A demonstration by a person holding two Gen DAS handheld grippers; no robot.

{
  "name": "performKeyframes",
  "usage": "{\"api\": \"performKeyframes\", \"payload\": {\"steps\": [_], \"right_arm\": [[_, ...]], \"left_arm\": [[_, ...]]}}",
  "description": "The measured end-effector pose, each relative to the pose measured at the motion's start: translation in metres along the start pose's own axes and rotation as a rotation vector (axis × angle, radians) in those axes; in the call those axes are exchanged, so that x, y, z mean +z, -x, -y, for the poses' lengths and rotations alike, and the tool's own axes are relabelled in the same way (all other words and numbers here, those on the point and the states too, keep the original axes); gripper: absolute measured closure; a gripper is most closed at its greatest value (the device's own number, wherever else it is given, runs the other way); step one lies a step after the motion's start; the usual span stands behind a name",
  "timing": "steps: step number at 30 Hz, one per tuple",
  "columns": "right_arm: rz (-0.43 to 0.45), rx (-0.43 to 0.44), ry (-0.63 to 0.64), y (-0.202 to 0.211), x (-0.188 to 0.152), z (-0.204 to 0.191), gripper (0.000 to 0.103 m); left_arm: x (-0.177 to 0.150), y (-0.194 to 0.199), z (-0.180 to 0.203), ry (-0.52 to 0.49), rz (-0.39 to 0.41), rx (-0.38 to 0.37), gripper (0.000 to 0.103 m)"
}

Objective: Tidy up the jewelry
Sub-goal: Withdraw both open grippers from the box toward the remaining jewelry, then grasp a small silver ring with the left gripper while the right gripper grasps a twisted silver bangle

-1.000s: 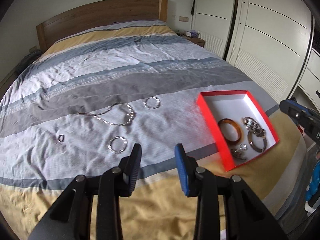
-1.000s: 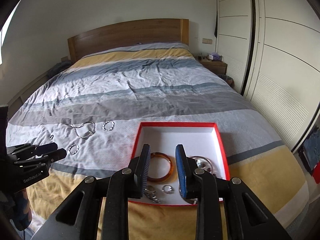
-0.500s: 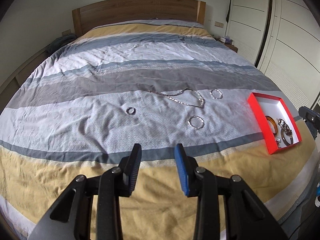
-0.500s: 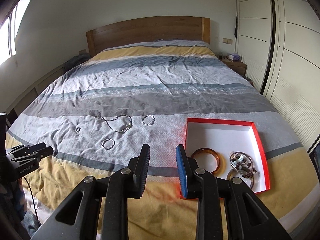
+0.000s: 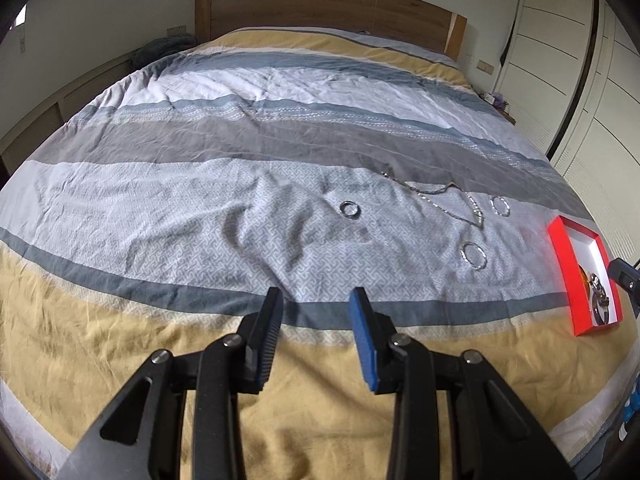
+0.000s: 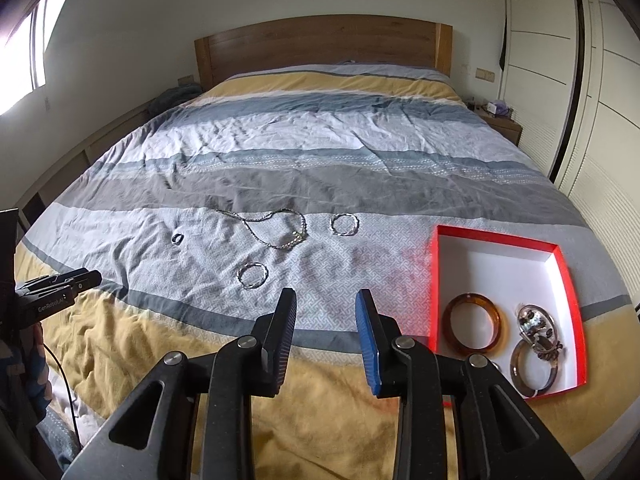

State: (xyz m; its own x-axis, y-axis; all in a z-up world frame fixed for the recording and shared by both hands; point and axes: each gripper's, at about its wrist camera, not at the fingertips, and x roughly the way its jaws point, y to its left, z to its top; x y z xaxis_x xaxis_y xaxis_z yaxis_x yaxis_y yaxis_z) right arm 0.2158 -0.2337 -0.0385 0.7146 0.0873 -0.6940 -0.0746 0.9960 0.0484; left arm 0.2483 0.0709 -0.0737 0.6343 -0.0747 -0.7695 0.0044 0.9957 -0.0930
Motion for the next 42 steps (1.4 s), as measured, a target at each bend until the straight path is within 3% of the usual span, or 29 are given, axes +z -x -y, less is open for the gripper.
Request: {"api": "performKeyframes", "payload": {"steps": [13,27,42], "right_arm": [[-0.053,0.066,0.02,-0.056,-0.002,-0.018,0.073],[-0.121,0.173,0.067,-0.141,0.002,-0.043,0.073],[-0.159,0.247,0.085,-0.191,-0.001,-0.05,0.073]], "left_arm": [[0.005,-0.033,-0.013,0.025,-0.005,0.028,0.07],[0.047,-0.106,0.012,0.04,-0.038,-0.045,0.07],[0.059,-0.159,0.031,0.006,-0.039,-0.012,0.07]]}}
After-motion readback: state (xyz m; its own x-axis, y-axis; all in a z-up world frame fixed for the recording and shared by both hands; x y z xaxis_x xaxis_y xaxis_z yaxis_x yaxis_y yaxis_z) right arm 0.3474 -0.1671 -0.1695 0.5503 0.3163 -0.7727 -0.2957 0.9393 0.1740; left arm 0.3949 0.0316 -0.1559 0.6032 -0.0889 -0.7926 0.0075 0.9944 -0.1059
